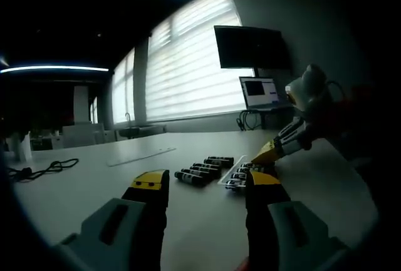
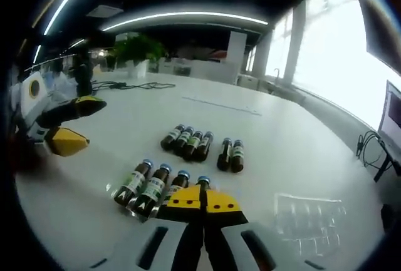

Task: Grip medicine bottles put into box

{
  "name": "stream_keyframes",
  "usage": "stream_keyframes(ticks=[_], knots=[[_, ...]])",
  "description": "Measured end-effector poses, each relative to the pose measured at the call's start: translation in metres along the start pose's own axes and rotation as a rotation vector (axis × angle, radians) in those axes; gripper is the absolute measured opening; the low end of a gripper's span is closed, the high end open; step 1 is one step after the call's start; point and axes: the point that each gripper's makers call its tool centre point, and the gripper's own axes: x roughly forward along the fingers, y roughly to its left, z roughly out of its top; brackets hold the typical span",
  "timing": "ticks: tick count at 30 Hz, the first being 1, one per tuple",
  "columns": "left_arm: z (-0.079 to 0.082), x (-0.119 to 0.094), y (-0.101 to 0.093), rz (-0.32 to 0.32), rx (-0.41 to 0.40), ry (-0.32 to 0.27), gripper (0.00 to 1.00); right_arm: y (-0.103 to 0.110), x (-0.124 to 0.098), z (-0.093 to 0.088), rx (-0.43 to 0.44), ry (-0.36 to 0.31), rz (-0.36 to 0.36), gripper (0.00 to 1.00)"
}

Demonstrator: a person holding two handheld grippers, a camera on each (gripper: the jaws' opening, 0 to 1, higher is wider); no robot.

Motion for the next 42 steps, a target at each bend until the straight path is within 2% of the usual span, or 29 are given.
stream_keyframes(ticks=[15,21,23,25,27,30,42], knots=[[0.002,0.0,0.0,-0.003,-0.008,-0.009,0.42,0.006,-0.002,0.002,0.028,0.043,0.029,0.0],[0.002,-0.001,0.0,-0.003,-0.008,-0.009,0.42,0.008,-0.001,0.003,0.014,0.027,0.041,0.0],[0.002,-0.001,0.001,0.0,-0.01,-0.008,0.42,0.012,-0.001,0.004,0.031,0.024,0.068,0.07],[0.002,-0.001,0.001,0.001,-0.009,-0.008,0.42,0.015,-0.002,0.008,0.065,0.013,0.089,0.07],[0.002,-0.001,0.0,-0.001,-0.007,-0.007,0.42,0.011,-0.002,0.011,0.023,0.008,0.068,0.06],[0.002,0.0,-0.001,-0.002,-0.004,-0.005,0.42,0.008,-0.003,0.016,0.058,-0.001,0.076,0.06],[0.001,0.0,-0.001,-0.001,0.0,-0.001,0.42,-0.008,0.002,0.025,0.072,-0.012,0.041,0.06]])
